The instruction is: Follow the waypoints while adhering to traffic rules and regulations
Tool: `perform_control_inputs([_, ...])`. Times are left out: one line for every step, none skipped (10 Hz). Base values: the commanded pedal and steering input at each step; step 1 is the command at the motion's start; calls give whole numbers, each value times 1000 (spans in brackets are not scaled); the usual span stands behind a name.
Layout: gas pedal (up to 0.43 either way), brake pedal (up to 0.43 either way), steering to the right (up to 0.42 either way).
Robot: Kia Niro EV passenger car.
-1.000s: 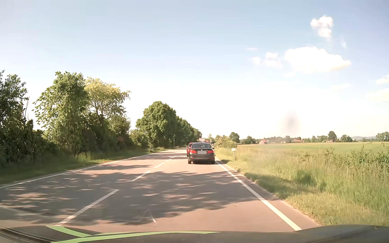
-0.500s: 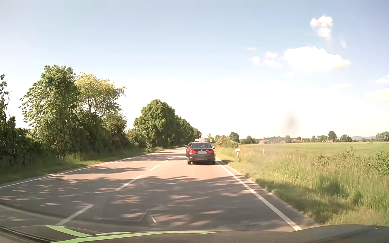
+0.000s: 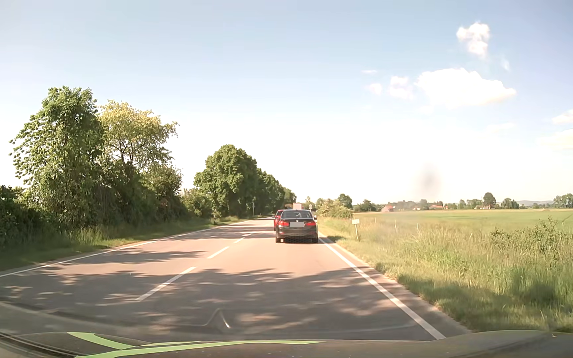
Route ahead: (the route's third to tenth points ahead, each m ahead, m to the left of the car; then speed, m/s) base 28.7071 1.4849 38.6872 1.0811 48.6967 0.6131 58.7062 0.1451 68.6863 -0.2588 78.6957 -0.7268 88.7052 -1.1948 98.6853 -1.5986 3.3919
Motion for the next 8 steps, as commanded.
perform_control_inputs([0,116,2])
perform_control_inputs([0,116,2])
perform_control_inputs([0,116,2])
perform_control_inputs([0,116,2])
perform_control_inputs([0,116,2])
perform_control_inputs([0,110,1])
perform_control_inputs([0,116,1])
perform_control_inputs([0,110,1])
